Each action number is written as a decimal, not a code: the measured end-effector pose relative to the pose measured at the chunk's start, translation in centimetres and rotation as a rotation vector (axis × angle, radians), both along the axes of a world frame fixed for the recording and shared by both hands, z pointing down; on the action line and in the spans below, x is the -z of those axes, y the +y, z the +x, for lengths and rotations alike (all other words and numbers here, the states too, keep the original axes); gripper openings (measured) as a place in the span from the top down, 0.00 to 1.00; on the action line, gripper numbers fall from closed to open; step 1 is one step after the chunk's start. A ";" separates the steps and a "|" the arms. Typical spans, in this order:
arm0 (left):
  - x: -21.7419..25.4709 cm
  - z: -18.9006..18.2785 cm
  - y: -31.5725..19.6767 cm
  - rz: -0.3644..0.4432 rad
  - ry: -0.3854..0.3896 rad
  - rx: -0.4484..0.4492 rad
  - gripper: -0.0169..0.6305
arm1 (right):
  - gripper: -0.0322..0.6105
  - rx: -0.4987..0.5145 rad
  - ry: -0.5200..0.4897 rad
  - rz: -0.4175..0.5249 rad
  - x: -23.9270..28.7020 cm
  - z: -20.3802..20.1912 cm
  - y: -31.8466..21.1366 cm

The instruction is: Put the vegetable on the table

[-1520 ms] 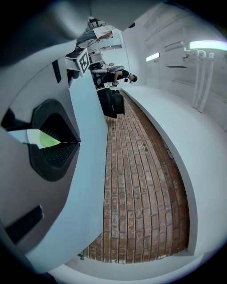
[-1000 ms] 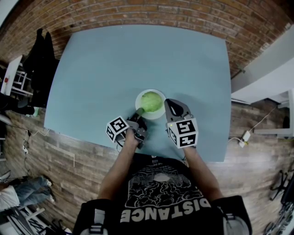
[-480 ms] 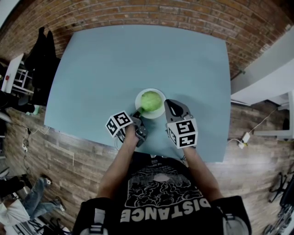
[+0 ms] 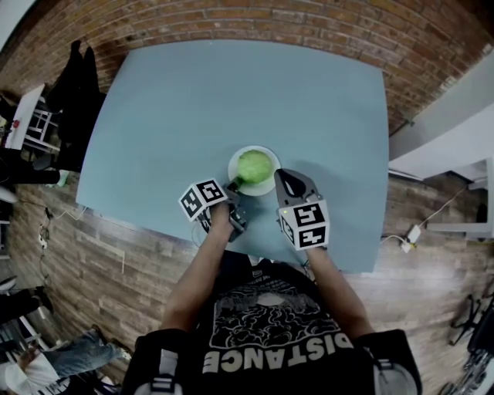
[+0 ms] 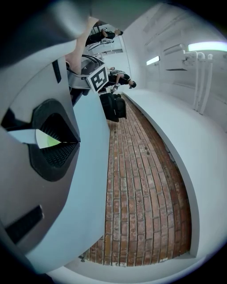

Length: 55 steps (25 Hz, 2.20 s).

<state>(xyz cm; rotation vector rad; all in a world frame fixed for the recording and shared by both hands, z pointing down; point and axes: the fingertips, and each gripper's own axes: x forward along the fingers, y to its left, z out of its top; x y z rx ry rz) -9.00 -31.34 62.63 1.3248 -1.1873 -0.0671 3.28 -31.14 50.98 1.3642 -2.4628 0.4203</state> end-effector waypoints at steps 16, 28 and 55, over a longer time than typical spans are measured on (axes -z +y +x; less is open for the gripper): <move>0.1 -0.1 0.4 -0.025 -0.313 -0.108 0.88 | 0.94 0.021 -0.015 -0.021 -0.4 0.5 1.3; 0.3 -0.3 0.6 -0.009 -0.543 -0.261 0.85 | 0.94 0.004 -0.011 -0.032 -0.5 0.2 2.1; 12.1 1.1 4.1 0.531 -0.613 -0.348 0.93 | 0.94 -0.046 -0.034 0.017 2.7 -2.8 6.1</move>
